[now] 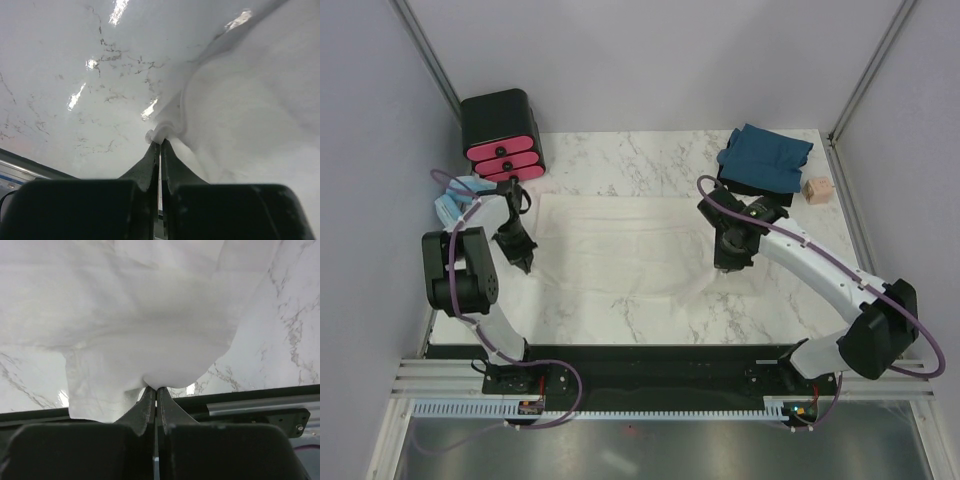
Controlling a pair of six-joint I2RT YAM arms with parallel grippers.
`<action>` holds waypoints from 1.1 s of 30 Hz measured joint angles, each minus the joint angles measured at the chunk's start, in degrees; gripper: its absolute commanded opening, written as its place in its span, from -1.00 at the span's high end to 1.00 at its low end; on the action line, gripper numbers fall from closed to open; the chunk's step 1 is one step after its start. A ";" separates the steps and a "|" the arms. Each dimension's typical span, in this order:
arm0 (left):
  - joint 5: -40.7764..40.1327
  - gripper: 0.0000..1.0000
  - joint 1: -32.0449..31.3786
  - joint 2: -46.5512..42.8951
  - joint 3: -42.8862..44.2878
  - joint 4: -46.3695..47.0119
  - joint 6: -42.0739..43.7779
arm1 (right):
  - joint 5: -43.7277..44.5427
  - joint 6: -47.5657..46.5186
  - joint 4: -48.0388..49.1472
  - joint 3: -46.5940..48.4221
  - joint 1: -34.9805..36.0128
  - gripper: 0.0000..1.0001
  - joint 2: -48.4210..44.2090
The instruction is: Fold and stack the t-shirts
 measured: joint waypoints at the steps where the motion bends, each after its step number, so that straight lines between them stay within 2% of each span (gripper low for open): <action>1: 0.35 0.96 0.00 -0.85 0.31 0.07 0.24 | 0.98 0.00 -0.26 2.03 -0.17 1.00 0.24; 7: 2.14 0.96 0.00 -5.20 4.33 -0.17 1.44 | 4.83 -0.72 -1.55 9.79 -1.18 1.00 3.76; 18: 3.45 0.96 0.00 -5.18 10.32 -0.42 1.70 | 10.03 -5.70 -3.06 17.18 -8.52 1.00 11.93; 23: 4.42 0.96 0.00 -1.75 14.38 -0.17 2.51 | 11.61 -8.81 -2.82 23.30 -12.20 1.00 16.26; 33: 7.63 0.96 -0.09 7.10 23.89 -0.20 4.04 | 12.04 -13.68 -2.19 30.36 -14.05 1.00 25.20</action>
